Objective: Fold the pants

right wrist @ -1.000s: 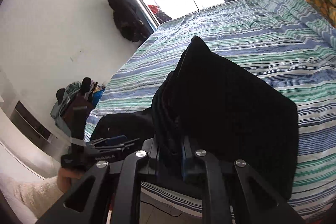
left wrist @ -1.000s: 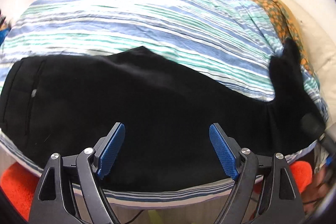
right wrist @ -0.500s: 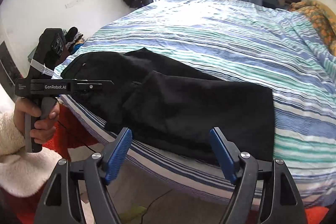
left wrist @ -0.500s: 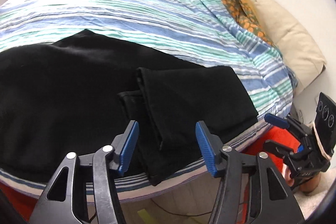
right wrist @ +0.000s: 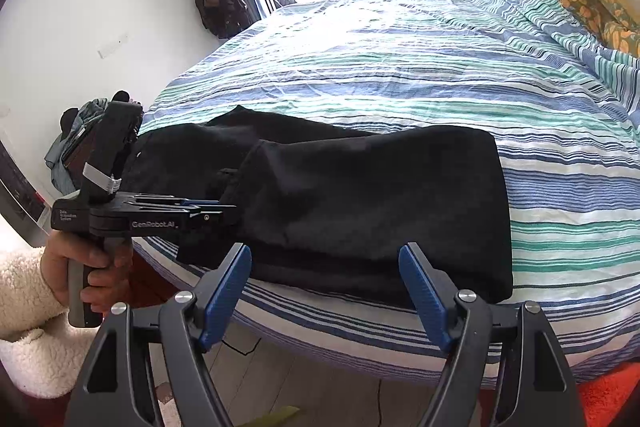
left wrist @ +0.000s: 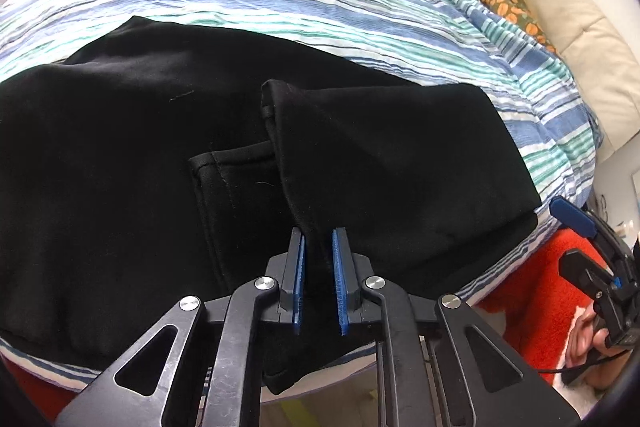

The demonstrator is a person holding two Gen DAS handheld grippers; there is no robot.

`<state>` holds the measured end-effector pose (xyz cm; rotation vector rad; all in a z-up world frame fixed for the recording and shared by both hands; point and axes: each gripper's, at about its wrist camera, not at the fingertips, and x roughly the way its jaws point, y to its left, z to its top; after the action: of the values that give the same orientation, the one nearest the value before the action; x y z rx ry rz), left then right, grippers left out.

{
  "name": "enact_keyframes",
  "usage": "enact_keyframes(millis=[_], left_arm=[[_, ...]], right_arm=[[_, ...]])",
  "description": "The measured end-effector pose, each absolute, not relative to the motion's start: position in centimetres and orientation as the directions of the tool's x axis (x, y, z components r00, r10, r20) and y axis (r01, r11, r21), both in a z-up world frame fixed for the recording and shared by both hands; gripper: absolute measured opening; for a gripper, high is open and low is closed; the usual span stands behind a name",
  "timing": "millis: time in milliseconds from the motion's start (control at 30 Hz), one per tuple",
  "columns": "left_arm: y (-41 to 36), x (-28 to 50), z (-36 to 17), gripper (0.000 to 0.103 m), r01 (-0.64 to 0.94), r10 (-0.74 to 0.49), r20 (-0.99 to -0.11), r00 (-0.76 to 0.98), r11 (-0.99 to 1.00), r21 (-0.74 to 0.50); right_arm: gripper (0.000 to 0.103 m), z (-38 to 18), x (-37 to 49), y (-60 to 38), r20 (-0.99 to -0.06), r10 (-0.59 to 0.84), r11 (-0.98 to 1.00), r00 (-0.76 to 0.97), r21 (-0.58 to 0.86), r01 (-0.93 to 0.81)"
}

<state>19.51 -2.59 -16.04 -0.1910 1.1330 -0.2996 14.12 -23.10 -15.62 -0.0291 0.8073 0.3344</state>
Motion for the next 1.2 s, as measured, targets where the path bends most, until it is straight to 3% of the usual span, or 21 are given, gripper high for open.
enact_keyframes(millis=[200,400,500,533,600,667,700,933,1000,1033,1100,1200], left_arm=[[-1.6,15.7,-12.7,0.008,0.174,-0.301,-0.848,0.437,0.953,-0.248],[-0.5,15.1,-17.0,0.009,0.087,-0.277,-0.898,0.342,0.961,-0.264],[-0.7,15.1,-15.9,0.016,0.115,-0.27,-0.901,0.338,0.963,-0.246],[-0.5,15.1,-15.3,0.023,0.112,-0.273,-0.896,0.35,0.962,-0.249],[0.7,15.0,-13.8,0.059,0.094,-0.274,-0.871,0.409,0.961,-0.258],[1.9,15.6,-12.9,0.07,0.076,-0.264,-0.847,0.461,0.963,-0.259],[2.3,16.4,-13.1,0.07,0.069,-0.265,-0.851,0.454,0.962,-0.263],[1.1,20.8,-16.6,0.062,0.085,-0.258,-0.908,0.331,0.966,-0.243],[0.5,20.9,-16.5,0.042,0.095,-0.22,-0.917,0.333,0.975,-0.199],[0.4,21.0,-16.4,0.018,0.088,-0.189,-0.924,0.334,0.982,-0.169],[0.4,21.3,-15.8,0.009,0.077,-0.184,-0.923,0.337,0.983,-0.168],[0.1,20.7,-12.9,0.008,0.125,-0.167,-0.885,0.435,0.984,-0.125]], right_arm=[[0.076,-14.2,13.4,-24.0,-0.661,0.271,0.954,0.7,0.087,-0.287],[0.076,-15.1,14.6,-24.5,-0.691,0.289,0.952,0.663,0.13,-0.279],[0.076,-15.2,14.7,-24.5,-0.698,0.289,0.951,0.655,0.134,-0.277],[0.076,-15.1,14.6,-24.6,-0.695,0.291,0.951,0.658,0.133,-0.279],[0.076,-15.0,14.5,-24.7,-0.689,0.289,0.952,0.665,0.133,-0.277],[0.076,-15.1,14.5,-24.9,-0.688,0.291,0.952,0.665,0.141,-0.271],[0.076,-15.2,14.5,-24.9,-0.691,0.291,0.952,0.662,0.144,-0.269],[0.076,-15.2,14.3,-24.6,-0.689,0.294,0.951,0.662,0.139,-0.277],[0.076,-15.1,14.1,-24.7,-0.687,0.29,0.952,0.666,0.136,-0.275],[0.076,-15.2,14.1,-24.8,-0.687,0.288,0.953,0.667,0.138,-0.27],[0.076,-15.2,14.2,-25.2,-0.686,0.284,0.956,0.67,0.148,-0.254],[0.076,-14.9,14.2,-25.9,-0.673,0.272,0.962,0.688,0.16,-0.223]])
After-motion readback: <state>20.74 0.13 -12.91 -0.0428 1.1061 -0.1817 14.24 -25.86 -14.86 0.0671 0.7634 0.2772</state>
